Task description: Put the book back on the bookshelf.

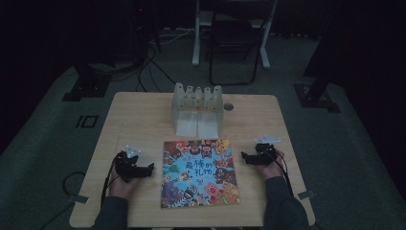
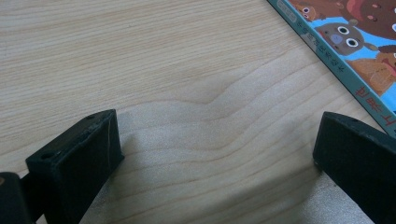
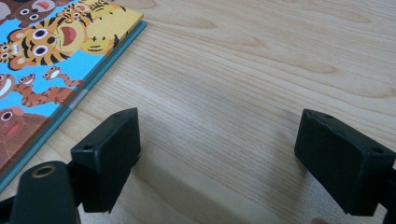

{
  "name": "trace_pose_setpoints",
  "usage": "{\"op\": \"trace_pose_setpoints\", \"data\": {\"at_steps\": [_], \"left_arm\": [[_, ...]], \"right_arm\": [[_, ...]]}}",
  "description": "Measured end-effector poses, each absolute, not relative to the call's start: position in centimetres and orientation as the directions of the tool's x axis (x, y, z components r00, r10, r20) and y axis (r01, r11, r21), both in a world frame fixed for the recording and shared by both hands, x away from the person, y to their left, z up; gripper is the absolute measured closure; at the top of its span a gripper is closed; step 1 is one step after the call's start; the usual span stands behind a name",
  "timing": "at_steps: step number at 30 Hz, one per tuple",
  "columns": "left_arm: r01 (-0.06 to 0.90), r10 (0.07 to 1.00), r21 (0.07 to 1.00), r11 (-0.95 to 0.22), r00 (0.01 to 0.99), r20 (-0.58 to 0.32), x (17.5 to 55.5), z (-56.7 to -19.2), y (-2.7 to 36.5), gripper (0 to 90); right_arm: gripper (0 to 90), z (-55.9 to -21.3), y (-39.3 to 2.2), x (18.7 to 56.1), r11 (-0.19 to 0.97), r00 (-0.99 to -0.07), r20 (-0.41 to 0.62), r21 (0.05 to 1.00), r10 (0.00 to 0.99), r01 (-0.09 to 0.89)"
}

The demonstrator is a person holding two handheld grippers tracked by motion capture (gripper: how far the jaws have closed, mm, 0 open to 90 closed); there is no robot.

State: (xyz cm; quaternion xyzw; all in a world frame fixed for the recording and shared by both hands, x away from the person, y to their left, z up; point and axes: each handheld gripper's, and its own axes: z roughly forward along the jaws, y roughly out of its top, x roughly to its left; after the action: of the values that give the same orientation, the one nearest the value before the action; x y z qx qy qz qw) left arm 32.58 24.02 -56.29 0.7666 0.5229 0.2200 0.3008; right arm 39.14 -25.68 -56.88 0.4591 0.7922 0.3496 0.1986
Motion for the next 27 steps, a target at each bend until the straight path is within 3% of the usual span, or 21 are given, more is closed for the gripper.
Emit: {"op": "trace_pose_setpoints", "data": {"at_steps": [11, 16, 22, 27], "left_arm": [[0.67, 0.937, 0.693, -0.266, 0.35, 0.022, 32.45, -56.3, 23.94, 1.5], [0.661, 0.929, 0.696, -0.281, 0.369, 0.024, 32.28, -56.17, 23.92, 6.4], [0.662, 0.925, 0.692, -0.29, 0.38, 0.024, 32.15, -56.11, 23.77, 6.7], [0.642, 0.911, 0.702, -0.308, 0.411, 0.024, 31.78, -55.93, 23.59, 17.8]], "right_arm": [[14.1, -56.88, -25.65, 39.13, 0.332, -0.497, 0.007, 0.736, 0.868, 0.59], [14.6, -56.87, -25.62, 39.11, 0.329, -0.493, 0.007, 0.736, 0.87, 0.592], [21.2, -56.81, -25.52, 39.08, 0.319, -0.487, 0.011, 0.743, 0.873, 0.589], [27.0, -56.67, -25.4, 39.15, 0.302, -0.484, 0.031, 0.747, 0.874, 0.593]]}}
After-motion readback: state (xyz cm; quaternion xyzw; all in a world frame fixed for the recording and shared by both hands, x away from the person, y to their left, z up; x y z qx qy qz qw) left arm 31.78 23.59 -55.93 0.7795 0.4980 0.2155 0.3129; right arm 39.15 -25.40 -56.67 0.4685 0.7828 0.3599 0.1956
